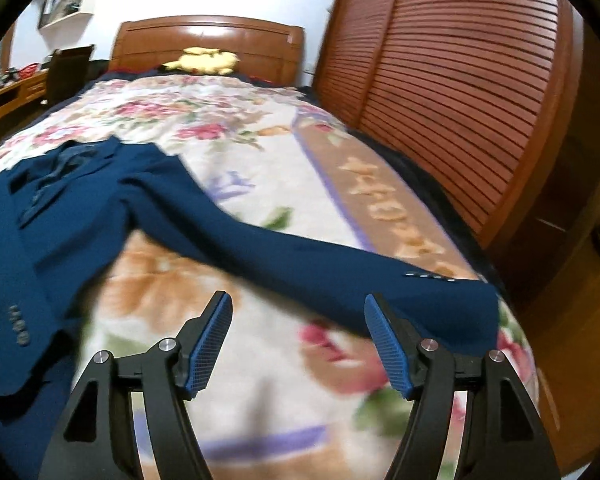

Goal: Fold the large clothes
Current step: 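Move the right gripper to the other sleeve cuff and grasp it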

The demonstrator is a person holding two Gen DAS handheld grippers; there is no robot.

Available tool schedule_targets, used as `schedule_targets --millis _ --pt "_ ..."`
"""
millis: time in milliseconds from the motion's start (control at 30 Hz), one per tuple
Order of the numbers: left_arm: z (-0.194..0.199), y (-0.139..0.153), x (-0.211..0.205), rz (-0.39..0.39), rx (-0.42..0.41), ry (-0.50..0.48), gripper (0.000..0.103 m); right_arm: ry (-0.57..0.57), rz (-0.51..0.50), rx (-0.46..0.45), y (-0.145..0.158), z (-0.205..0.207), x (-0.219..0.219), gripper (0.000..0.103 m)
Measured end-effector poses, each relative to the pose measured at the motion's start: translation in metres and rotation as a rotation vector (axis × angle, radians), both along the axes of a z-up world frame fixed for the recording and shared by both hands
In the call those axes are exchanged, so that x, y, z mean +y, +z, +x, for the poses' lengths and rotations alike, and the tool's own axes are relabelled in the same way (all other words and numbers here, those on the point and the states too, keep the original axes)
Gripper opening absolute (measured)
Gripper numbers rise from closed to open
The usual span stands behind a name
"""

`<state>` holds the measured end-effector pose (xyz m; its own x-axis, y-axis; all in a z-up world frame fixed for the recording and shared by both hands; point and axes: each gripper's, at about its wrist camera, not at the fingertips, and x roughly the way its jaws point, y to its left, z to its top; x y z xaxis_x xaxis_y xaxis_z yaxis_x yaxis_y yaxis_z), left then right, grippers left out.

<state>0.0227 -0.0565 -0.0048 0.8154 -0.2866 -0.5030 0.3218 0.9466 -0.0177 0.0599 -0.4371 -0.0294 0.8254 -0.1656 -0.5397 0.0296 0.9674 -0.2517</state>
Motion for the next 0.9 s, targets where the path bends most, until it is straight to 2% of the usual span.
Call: schedule_targets --millis 367,633,767,900 --pt "0.007 -0.002 -0.004 0.007 0.015 0.003 0.078 -0.146 0.037 -0.019 0.011 0.037 -0.049 0.071" --pt "0.008 -0.005 -0.004 0.01 0.023 0.004 0.078 -0.287 0.092 0.059 -0.006 0.061 -0.093 0.071" --pt "0.008 -0.006 -0.004 0.01 0.024 0.004 0.078 -0.339 0.103 0.088 -0.013 0.065 -0.108 0.071" --pt "0.009 -0.006 -0.004 0.014 0.026 0.005 0.078 -0.368 0.158 0.121 -0.016 0.069 -0.122 0.071"
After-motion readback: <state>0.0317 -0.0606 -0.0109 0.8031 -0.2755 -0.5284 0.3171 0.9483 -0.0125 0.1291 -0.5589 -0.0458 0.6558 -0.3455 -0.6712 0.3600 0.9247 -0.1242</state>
